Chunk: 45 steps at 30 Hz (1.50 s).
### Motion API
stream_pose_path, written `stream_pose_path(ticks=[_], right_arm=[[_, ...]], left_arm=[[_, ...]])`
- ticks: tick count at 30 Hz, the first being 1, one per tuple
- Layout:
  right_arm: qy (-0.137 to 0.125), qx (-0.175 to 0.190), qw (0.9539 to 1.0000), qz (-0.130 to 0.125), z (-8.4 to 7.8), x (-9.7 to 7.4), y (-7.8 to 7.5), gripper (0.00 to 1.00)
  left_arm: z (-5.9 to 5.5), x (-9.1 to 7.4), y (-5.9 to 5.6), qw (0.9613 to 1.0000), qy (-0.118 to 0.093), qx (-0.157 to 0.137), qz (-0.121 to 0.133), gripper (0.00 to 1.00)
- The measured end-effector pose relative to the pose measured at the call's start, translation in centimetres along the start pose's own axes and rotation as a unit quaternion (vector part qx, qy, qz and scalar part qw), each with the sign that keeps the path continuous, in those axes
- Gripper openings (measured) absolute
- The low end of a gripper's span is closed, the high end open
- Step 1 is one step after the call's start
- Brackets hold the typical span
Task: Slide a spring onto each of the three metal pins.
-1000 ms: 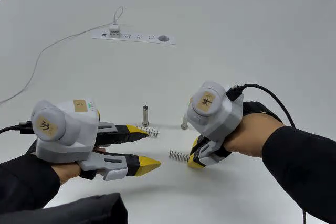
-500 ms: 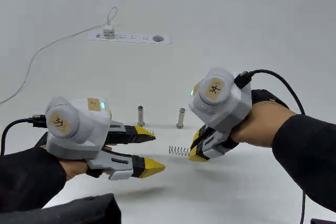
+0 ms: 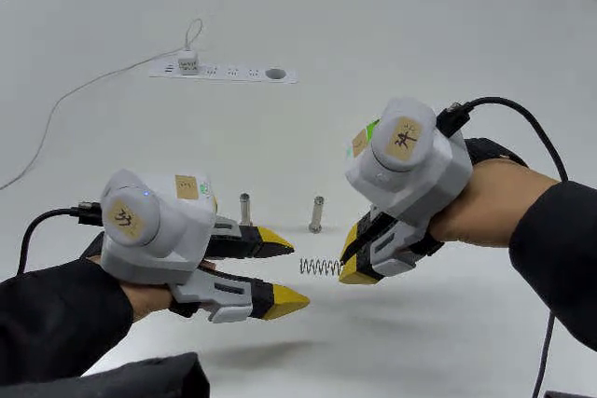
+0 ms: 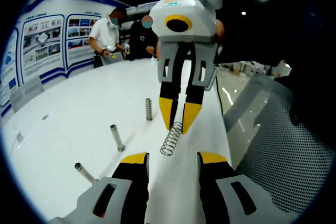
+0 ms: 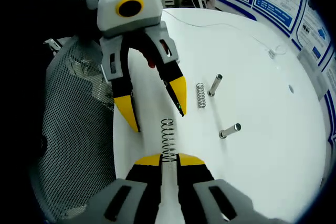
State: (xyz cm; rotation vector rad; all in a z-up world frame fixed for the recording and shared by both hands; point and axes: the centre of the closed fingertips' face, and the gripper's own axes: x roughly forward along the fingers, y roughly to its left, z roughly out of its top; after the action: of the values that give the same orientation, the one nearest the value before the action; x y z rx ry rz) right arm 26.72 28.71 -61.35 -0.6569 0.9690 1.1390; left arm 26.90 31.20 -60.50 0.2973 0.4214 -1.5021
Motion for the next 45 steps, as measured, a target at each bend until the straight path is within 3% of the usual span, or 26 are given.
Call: stream_pose_path(ticks=[26, 39, 45], right_arm=[[-0.006, -0.024, 0.9996, 0.012, 0.8, -0.4, 0.8, 0.11], [-0.002, -0.045, 0.9989, 0.017, 0.5, -0.2, 1.2, 0.11], [-0.007, -0.035, 0.9992, 0.020, 0.5, -0.1, 1.3, 0.12]], left_arm=[[0.8, 0.6, -0.8, 0.9995, -0.013, 0.025, -0.012, 0.21], [0.5, 0.7, -1.1, 0.9991, -0.012, 0.037, -0.015, 0.12], [0.4, 0.7, -1.2, 0.9992, -0.010, 0.032, -0.021, 0.11]])
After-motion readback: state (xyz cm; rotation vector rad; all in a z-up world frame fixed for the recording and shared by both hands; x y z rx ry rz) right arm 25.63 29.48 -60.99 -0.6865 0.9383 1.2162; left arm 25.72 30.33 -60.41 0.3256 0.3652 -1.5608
